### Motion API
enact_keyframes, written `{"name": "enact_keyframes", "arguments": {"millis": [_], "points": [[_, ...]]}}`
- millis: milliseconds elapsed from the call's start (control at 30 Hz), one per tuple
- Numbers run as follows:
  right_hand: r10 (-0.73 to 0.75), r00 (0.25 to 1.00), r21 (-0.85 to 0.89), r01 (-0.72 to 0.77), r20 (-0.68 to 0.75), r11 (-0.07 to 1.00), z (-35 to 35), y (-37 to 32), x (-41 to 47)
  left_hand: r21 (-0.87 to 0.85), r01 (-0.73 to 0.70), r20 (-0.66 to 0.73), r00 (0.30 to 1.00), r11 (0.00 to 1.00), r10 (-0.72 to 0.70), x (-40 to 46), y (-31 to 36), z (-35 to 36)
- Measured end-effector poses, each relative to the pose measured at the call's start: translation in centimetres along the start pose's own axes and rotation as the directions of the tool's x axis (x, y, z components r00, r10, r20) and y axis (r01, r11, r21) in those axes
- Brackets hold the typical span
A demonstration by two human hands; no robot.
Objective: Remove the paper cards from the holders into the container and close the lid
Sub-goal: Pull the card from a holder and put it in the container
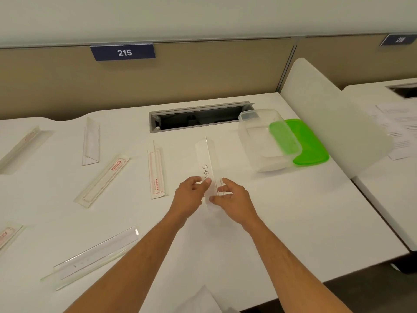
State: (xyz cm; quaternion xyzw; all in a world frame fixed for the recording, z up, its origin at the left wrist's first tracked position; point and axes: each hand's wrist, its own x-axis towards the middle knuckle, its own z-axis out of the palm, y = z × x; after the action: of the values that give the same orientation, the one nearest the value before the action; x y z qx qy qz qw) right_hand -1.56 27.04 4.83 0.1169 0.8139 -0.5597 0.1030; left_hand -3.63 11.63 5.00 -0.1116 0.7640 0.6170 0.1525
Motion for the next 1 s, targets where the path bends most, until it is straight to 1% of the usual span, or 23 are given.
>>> {"name": "enact_keyframes", "arguments": {"millis": [133, 233, 467, 633, 733, 1000], "points": [[0.011, 1.0, 0.005, -0.011, 0.027, 1.0, -4.4, -0.1, 1.9, -0.001, -0.007, 0.023, 1.0, 1.0, 0.007, 1.0, 1.2, 2.3], [-0.01, 1.0, 0.024, 0.01, 0.026, 1.0, -7.4, 0.0, 3.3, -0.001, -0.011, 0.012, 1.0, 1.0, 0.011, 1.8, 2.0, 4.1], [-0.033, 0.997, 0.019, 0.034, -0.068, 0.999, -14.1, 0.3, 7.4, -0.003, -0.027, -0.008, 1.0, 1.0, 0.026, 4.3, 4.0, 8.3], [-0.02, 0.989, 0.032, 0.025, -0.144, 0.999, -18.5, 0.1, 10.5, -0.011, -0.034, -0.033, 0.999, 0.999, 0.033, 6.7, 6.1, 11.7], [-0.022, 0.987, 0.028, 0.027, -0.161, 0.999, -20.2, -0.2, 12.1, -0.013, -0.031, -0.044, 0.999, 0.999, 0.031, 8.0, 7.1, 13.5], [0.007, 0.992, -0.023, -0.01, -0.13, 1.0, -21.8, -0.3, 15.8, 0.032, -0.041, -0.106, 0.993, 0.999, 0.044, 10.3, 8.1, 17.0]]}}
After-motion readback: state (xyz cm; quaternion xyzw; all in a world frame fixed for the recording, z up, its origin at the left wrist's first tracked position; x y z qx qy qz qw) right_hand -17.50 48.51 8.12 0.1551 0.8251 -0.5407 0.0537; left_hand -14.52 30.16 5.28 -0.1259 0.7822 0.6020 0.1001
